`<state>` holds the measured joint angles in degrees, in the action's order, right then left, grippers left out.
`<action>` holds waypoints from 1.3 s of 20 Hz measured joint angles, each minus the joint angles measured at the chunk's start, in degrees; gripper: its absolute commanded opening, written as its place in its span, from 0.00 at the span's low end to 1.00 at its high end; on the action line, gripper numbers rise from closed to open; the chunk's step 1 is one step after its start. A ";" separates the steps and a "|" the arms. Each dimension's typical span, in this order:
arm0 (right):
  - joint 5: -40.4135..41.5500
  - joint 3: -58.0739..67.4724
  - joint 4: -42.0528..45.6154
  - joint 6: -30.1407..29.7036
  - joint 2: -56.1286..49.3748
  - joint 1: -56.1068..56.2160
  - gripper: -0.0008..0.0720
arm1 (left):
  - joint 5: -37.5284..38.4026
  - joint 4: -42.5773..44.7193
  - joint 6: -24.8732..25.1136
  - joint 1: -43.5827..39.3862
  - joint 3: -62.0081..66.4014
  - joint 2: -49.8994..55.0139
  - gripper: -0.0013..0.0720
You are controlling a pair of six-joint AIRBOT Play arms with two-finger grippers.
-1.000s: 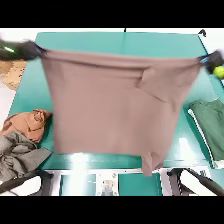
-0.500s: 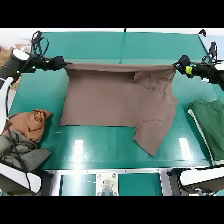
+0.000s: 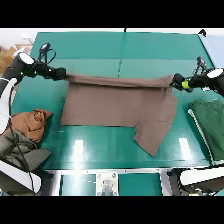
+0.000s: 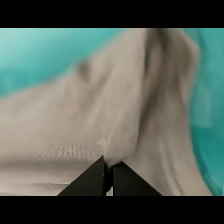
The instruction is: Fold the shirts.
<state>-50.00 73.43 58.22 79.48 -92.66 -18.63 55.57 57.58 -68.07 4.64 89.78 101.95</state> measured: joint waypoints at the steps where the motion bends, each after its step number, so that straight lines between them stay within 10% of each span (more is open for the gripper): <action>1: -0.39 -1.16 1.38 0.39 0.22 0.00 0.04 | 0.98 0.57 -0.17 -0.02 -1.22 0.04 0.05; 9: -0.92 -5.49 4.85 1.40 0.79 0.09 0.04 | 6.36 -0.72 -1.03 0.02 -6.47 0.04 0.05; 10: -0.94 -5.57 4.81 1.42 0.81 0.28 0.07 | 7.23 -0.98 -1.29 0.02 -6.64 0.04 0.24; 11: -1.25 -5.55 4.72 1.46 0.81 0.39 0.28 | 8.11 -1.16 -1.73 0.07 -6.69 0.04 0.66; 12: -1.88 -5.16 4.74 1.49 0.81 0.39 0.45 | 8.98 -1.31 -2.38 0.17 -6.56 0.04 0.75; 15: -7.34 -2.40 5.01 1.77 1.81 -0.74 0.44 | 14.27 -1.75 -5.05 1.09 -4.09 -0.04 0.75; 16: -9.64 -1.55 5.42 2.19 2.62 -1.46 0.28 | 16.98 -1.81 -6.32 1.77 -2.62 -0.13 0.66; 18: -14.12 -1.07 6.10 3.17 5.40 -3.58 0.04 | 22.75 -1.86 -8.72 3.41 -0.46 -0.83 0.05; 26: -22.08 -28.48 6.97 7.39 30.97 -16.37 0.11 | 28.00 3.48 -13.27 6.05 -22.29 -22.75 0.09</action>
<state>-72.07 44.95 65.19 86.87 -61.69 -35.00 83.57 61.06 -81.34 10.70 67.48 79.20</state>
